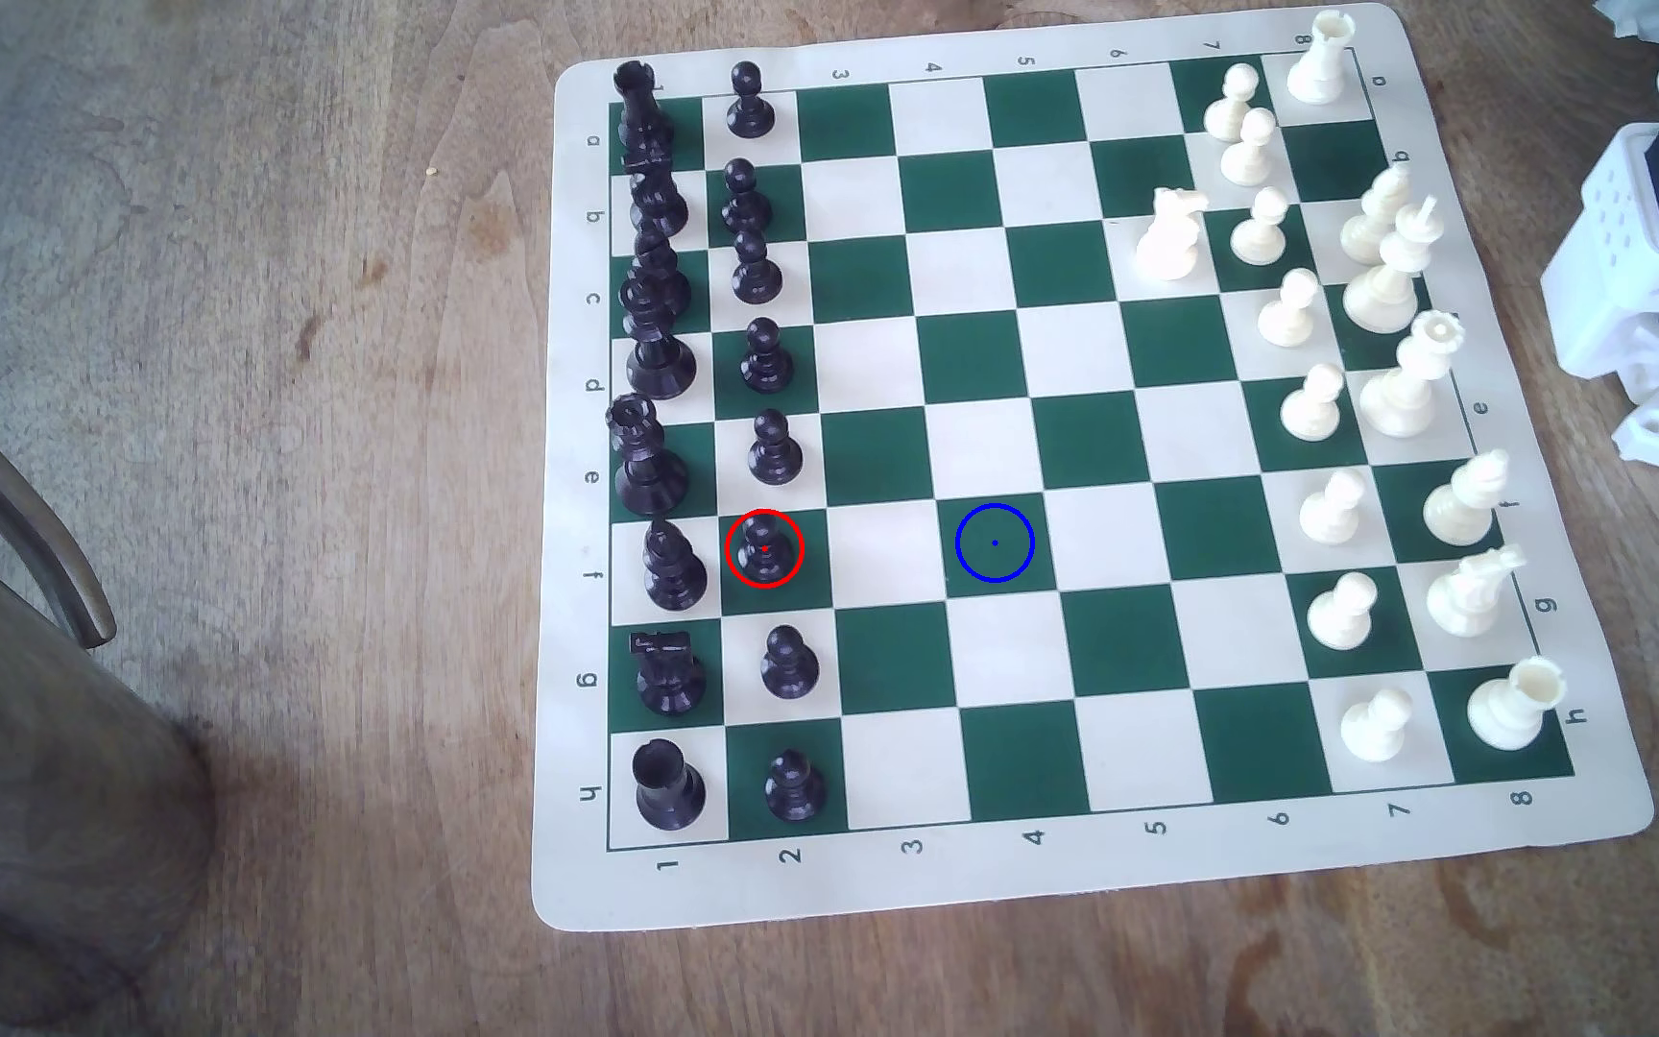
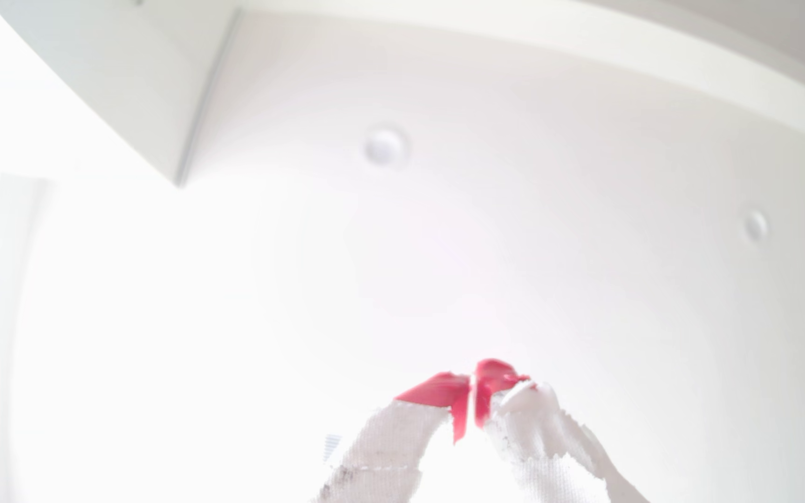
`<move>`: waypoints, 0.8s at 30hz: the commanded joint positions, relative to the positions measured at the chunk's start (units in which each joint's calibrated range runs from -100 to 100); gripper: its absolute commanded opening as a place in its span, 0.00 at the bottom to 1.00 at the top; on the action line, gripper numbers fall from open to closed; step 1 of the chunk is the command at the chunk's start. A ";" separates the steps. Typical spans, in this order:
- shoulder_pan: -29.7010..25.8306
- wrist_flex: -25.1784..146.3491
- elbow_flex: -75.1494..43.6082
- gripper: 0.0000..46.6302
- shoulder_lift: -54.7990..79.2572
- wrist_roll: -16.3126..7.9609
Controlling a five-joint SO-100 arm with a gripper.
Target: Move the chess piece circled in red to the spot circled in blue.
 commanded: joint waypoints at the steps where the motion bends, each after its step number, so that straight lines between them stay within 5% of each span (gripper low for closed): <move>1: -0.33 -1.11 0.81 0.00 -0.28 0.15; 17: -0.33 -0.78 0.81 0.00 -0.28 0.15; 24: -0.01 33.70 0.81 0.00 -0.28 0.05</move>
